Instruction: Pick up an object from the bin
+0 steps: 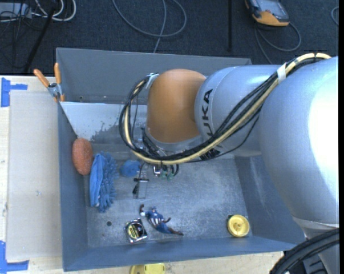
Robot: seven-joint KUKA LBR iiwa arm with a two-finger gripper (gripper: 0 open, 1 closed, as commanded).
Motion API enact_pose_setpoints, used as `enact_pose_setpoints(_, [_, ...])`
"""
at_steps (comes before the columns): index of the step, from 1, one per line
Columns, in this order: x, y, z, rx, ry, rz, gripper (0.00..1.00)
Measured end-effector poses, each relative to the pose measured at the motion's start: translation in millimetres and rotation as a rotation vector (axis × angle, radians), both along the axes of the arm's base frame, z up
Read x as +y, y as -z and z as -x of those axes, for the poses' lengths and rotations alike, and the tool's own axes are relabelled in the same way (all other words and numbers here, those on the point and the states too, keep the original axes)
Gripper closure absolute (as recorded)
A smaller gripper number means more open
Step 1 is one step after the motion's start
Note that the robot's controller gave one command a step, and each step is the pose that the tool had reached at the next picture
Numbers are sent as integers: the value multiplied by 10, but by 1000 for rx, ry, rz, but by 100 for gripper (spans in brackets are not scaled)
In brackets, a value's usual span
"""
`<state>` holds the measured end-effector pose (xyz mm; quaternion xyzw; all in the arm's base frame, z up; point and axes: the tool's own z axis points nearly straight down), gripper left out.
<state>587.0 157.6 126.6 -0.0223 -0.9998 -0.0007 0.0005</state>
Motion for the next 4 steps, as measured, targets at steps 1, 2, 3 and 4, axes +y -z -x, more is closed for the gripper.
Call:
enact_pose_setpoints(1, [51, 277, -199, -1, 15, 1, 100])
enact_pose_setpoints(2, [50, 277, -199, -1, 15, 1, 100])
enact_pose_setpoints(3, [8, -340, -55, 5, -33, 3, 100])
enact_pose_setpoints(4, [74, -810, -161, -2, 48, 1, 100])
